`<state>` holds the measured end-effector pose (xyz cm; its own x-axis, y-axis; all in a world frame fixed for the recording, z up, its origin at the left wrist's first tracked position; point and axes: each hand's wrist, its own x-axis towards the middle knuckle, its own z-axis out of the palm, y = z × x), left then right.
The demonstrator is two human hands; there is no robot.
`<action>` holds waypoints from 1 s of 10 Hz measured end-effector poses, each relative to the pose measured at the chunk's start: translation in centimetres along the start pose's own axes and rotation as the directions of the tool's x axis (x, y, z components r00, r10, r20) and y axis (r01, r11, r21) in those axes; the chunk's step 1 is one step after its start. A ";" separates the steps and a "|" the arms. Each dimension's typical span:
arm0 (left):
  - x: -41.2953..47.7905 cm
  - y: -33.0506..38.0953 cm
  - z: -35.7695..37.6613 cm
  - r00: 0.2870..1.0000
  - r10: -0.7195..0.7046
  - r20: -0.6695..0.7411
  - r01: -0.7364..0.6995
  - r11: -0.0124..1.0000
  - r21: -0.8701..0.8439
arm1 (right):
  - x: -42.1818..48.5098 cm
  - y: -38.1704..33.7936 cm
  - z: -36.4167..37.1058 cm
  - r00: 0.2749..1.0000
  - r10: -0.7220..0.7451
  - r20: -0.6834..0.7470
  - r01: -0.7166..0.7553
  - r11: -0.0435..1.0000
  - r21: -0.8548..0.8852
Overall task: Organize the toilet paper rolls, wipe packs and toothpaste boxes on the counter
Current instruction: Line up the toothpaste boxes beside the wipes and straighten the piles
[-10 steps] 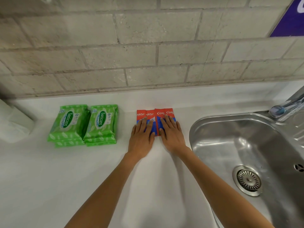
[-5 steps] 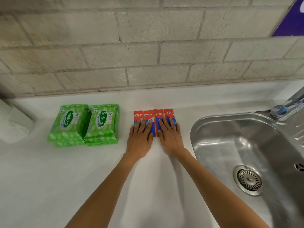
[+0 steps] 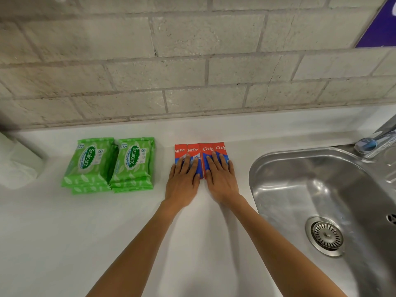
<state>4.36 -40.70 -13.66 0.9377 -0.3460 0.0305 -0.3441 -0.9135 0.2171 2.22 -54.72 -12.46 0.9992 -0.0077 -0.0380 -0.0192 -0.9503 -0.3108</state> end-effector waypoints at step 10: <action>-0.5 0.2 -0.2 0.999 -0.016 -0.032 0.016 1.000 -0.004 | -0.1 0.1 0.5 0.998 -0.011 -0.056 0.013 0.999 0.042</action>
<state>3.83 -40.67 -13.42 0.9441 -0.3245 0.0584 -0.3292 -0.9179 0.2218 2.08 -54.65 -12.92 0.9997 -0.0149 0.0187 -0.0074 -0.9365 -0.3506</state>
